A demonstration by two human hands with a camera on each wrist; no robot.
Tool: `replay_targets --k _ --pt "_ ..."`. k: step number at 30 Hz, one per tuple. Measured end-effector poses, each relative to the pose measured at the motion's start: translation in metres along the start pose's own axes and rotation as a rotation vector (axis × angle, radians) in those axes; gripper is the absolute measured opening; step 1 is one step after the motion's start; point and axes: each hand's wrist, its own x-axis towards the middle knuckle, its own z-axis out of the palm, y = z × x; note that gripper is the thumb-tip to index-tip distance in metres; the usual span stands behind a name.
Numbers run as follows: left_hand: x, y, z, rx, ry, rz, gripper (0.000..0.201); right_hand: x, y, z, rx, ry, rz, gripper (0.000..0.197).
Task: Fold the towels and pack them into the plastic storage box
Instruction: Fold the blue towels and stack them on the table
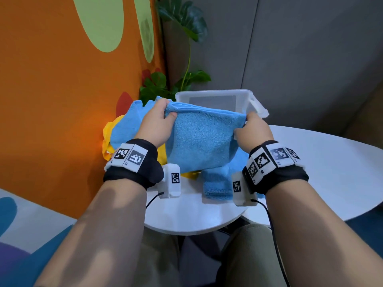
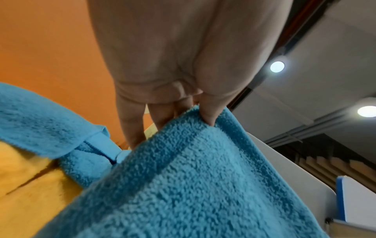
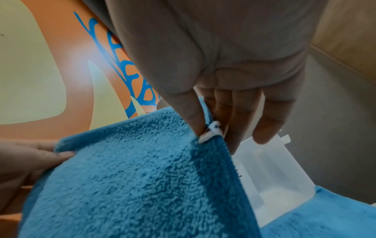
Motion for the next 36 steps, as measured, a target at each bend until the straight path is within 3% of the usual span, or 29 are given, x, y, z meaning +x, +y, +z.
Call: replay_targets --k 3,5,6,9,11,12,13,16,18,21,25,28,31,33,36 --pt "-0.001 0.005 0.004 0.094 -0.005 0.083 0.008 -0.001 -0.006 0.003 -0.027 -0.062 -0.05 0.072" --pt "-0.003 0.01 0.007 0.157 -0.026 0.129 0.006 -0.004 -0.016 0.0 -0.081 -0.054 -0.18 0.095" --pt "-0.004 0.013 0.008 0.171 -0.047 0.149 0.006 -0.006 -0.02 -0.001 -0.128 -0.046 -0.264 0.097" --pt "-0.006 0.018 0.011 0.172 -0.126 0.22 0.01 -0.009 -0.033 -0.001 -0.229 -0.081 -0.416 0.068" --pt "-0.008 0.021 0.012 0.149 -0.151 0.247 0.01 -0.012 -0.037 0.0 -0.261 -0.099 -0.439 0.018" --pt "-0.007 0.02 0.014 0.132 -0.154 0.249 0.008 -0.012 -0.038 -0.001 -0.256 -0.097 -0.443 0.005" --pt "-0.007 0.018 0.015 0.104 -0.156 0.237 0.007 -0.012 -0.037 -0.001 -0.251 -0.081 -0.44 0.015" --pt "-0.008 0.011 0.016 -0.014 -0.204 0.121 0.025 -0.012 -0.034 -0.003 -0.179 -0.039 -0.462 0.013" --pt "-0.01 0.007 0.017 0.028 -0.254 0.063 0.032 -0.011 -0.032 -0.006 -0.135 -0.026 -0.479 0.012" --pt "-0.011 0.002 0.023 0.131 -0.269 0.051 0.027 -0.009 -0.03 -0.009 -0.131 -0.013 -0.474 0.009" --pt "-0.013 0.008 0.033 0.011 -0.272 0.011 0.024 -0.008 -0.026 -0.009 -0.184 0.124 -0.446 0.007" --pt "-0.014 0.019 0.042 -0.255 -0.274 -0.019 0.02 -0.006 -0.021 -0.01 -0.15 0.321 -0.401 0.032" --pt "-0.014 0.013 0.052 -0.426 -0.229 -0.193 0.013 -0.003 -0.014 -0.009 -0.09 0.458 -0.373 0.056" --pt "-0.011 -0.008 0.057 -0.334 -0.241 -0.335 0.013 -0.001 -0.007 -0.006 -0.093 0.437 -0.322 0.061" --pt "-0.009 -0.043 0.061 -0.018 -0.269 -0.512 0.033 0.002 0.007 0.002 -0.11 0.248 -0.134 0.059"
